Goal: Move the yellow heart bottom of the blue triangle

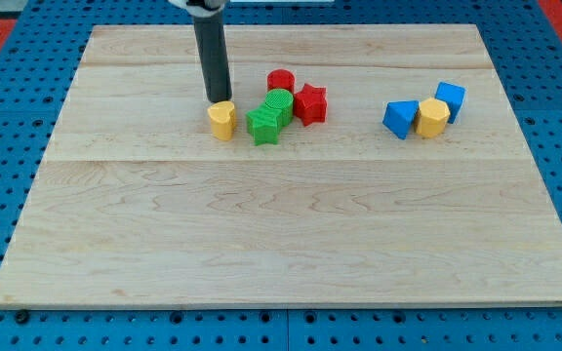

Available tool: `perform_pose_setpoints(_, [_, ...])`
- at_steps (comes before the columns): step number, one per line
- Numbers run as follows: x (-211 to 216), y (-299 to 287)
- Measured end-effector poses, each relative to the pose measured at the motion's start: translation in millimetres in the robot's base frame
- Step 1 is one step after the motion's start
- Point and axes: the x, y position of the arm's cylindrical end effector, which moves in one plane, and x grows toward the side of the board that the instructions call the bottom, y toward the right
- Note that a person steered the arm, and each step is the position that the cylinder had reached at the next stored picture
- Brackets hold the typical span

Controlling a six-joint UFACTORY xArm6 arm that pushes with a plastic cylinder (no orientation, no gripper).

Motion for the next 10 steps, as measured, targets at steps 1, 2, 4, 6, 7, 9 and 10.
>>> perform_pose_setpoints(1, [88, -30])
perform_pose_setpoints(2, [94, -27])
perform_pose_setpoints(4, [48, -5])
perform_pose_setpoints(6, [121, 65])
perform_pose_setpoints(7, [144, 41])
perform_pose_setpoints(9, [126, 106])
perform_pose_setpoints(10, [129, 134])
